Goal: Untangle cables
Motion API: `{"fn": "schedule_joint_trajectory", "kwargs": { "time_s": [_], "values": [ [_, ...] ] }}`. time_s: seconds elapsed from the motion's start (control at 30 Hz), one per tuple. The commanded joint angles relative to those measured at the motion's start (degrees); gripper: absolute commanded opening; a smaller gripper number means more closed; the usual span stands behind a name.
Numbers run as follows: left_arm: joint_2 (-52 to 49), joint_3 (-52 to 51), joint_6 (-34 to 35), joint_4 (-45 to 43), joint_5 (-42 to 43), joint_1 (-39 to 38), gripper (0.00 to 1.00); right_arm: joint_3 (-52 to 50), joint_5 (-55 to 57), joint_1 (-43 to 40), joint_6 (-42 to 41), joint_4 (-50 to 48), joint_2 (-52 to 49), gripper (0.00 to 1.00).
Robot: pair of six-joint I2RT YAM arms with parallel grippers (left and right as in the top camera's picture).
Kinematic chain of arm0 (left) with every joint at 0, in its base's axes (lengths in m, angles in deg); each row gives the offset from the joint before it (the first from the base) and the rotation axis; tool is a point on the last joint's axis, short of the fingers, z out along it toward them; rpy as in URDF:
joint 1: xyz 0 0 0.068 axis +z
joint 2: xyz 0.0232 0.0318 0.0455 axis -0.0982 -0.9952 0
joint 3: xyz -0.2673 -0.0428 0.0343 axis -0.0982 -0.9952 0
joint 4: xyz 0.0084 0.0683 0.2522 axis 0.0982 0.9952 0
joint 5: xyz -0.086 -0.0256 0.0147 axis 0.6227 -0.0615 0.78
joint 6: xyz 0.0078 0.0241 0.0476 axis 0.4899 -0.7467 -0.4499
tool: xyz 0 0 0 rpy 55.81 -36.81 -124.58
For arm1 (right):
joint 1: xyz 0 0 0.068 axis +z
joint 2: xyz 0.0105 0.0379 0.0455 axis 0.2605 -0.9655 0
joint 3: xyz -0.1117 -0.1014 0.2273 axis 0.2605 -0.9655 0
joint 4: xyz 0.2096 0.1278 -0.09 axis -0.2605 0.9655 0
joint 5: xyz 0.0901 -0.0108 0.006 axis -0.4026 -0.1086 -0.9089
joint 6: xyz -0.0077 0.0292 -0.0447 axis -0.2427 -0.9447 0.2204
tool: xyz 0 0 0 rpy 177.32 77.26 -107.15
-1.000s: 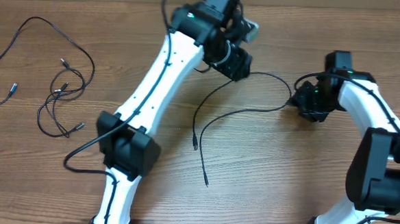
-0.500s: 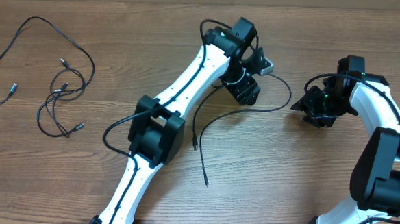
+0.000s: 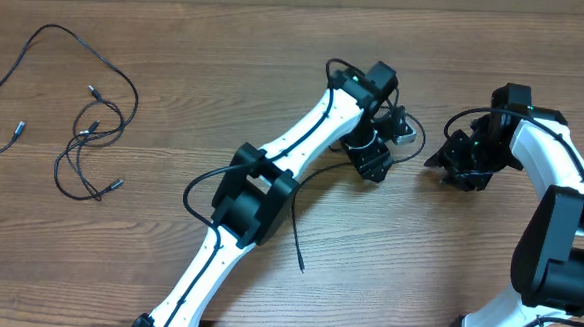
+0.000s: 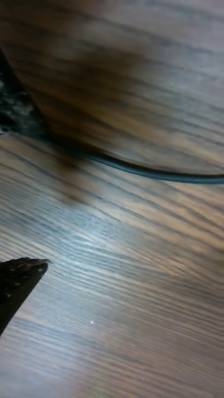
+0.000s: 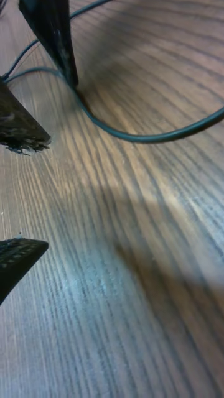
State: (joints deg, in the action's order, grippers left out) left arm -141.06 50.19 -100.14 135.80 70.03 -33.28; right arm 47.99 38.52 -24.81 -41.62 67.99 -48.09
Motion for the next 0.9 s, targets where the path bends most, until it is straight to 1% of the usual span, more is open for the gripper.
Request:
{"fn": "schedule_joint_trajectory", "kwargs": {
  "time_s": [0.0, 0.17, 0.3, 0.4, 0.6, 0.7, 0.77, 0.83, 0.87],
  "values": [
    [-2.12, -0.31, -1.68, -0.50, 0.63, -0.22, 0.63, 0.83, 0.90, -0.04, 0.50, 0.11, 1.55, 0.44],
    [-2.12, -0.28, -1.51, -1.55, -1.20, -0.22, 0.63, 0.81, 0.87, -0.04, 0.94, 0.31, 1.53, 0.45],
    [-2.12, -0.31, -1.51, -1.95, -7.19, -0.22, 0.64, 0.81, 0.87, -0.04, 0.94, 0.50, 1.53, 0.45],
    [-2.12, -0.31, -1.55, -0.81, -7.56, -0.22, 0.60, 0.81, 0.87, -0.04, 0.94, 0.76, 1.53, 0.45],
    [-2.12, -1.62, -1.57, 0.72, -7.04, -1.11, 0.61, 0.81, 0.85, -0.04, 0.92, 0.74, 1.53, 0.45],
    [-2.12, -4.07, -1.46, -0.63, -8.22, -1.57, 0.61, 0.81, 0.85, -0.04, 0.92, 0.76, 1.53, 0.45],
    [-2.12, -6.32, -0.57, -2.25, -10.32, -1.68, 0.59, 0.81, 0.85, -0.04, 0.92, 0.76, 1.55, 0.45],
    [-2.12, -8.57, 2.25, -4.26, -13.55, -1.66, 0.54, 0.81, 0.85, -0.04, 0.92, 0.83, 1.53, 0.45],
    [-2.12, -9.68, 3.78, -5.20, -15.10, -1.66, 0.48, 0.81, 0.85, -0.04, 0.92, 0.83, 1.53, 0.45]
  ]
}}
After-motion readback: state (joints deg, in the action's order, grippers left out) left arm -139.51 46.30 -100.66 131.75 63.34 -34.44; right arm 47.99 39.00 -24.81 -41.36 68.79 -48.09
